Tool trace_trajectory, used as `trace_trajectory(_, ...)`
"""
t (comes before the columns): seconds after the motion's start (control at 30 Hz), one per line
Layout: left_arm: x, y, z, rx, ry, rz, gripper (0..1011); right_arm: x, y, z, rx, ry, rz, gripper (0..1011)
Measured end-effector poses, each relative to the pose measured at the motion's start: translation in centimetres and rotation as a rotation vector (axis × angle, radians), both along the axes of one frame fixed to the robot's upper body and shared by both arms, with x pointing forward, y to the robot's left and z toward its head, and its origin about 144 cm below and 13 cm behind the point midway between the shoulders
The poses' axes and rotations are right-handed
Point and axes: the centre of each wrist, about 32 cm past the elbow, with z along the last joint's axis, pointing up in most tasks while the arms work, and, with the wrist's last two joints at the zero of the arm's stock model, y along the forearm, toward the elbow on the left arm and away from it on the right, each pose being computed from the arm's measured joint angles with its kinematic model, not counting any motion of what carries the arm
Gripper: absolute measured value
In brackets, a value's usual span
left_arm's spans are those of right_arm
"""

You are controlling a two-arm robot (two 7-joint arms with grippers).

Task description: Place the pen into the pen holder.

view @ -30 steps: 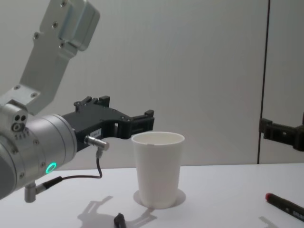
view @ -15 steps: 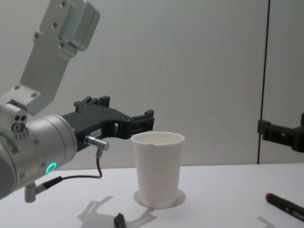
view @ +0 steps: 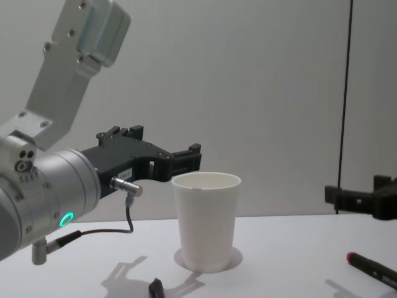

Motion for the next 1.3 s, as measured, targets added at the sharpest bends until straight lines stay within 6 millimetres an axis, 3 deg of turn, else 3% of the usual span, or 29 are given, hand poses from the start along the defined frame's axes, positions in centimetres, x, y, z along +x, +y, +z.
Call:
trace_trajectory(0.23,0.0,0.0,0.0,0.0,0.0,0.0,1001,1.9,-1.3,0.4,-0.008,0.085,0.051,1001)
trace_trajectory(0.67,0.0,0.0,0.0,0.0,0.0,0.0,1001,5.3,-4.6,2.9,-0.012,0.249,0.125,1002)
trace_trajectory(0.93,0.0,0.0,0.0,0.0,0.0,0.0,1001,6.0,-5.5,4.5,-0.033,0.329,0.128,1001)
trace_trajectory(1.3,0.0,0.0,0.0,0.0,0.0,0.0,1001,6.0,-5.3,5.8,-0.081,0.405,0.119,1002)
